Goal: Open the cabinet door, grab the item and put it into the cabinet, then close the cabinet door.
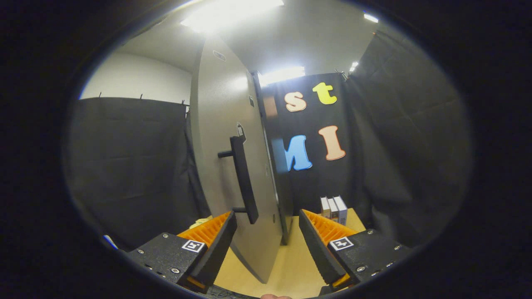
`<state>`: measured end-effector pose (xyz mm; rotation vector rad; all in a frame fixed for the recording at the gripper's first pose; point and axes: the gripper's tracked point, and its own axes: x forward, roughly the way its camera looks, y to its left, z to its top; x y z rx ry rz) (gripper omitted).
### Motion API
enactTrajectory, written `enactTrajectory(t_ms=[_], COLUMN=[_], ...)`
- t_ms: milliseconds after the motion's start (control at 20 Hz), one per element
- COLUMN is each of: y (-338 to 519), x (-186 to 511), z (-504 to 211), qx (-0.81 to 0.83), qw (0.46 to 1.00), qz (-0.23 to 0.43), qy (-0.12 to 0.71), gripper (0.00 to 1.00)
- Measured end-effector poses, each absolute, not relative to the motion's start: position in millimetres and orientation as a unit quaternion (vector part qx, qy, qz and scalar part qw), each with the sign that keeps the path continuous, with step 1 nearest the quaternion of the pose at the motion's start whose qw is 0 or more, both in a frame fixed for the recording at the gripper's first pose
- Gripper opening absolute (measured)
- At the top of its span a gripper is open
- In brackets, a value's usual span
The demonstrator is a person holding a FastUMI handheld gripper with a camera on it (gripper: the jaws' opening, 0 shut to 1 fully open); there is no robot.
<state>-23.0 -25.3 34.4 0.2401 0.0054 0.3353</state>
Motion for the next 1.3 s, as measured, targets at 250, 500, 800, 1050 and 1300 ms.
enactTrajectory(t_ms=[250, 500, 800, 1050, 1300], y=[37.1, 129.3, 238.7, 317.2, 356.6], x=[-80.6, -109.5, -47.7, -2.2, 22.3], z=[50.7, 32.6, -34.6, -131.9, -228.7], qx=[0.125, 0.045, 0.109, 0.098, 0.081], qw=[0.943, 0.898, 0.875, 0.88, 0.925], qz=[0.309, 0.438, 0.468, 0.451, 0.352], qy=[-0.01, -0.011, 0.048, 0.114, 0.121], gripper=[0.95, 0.95, 0.95, 0.95, 0.95])
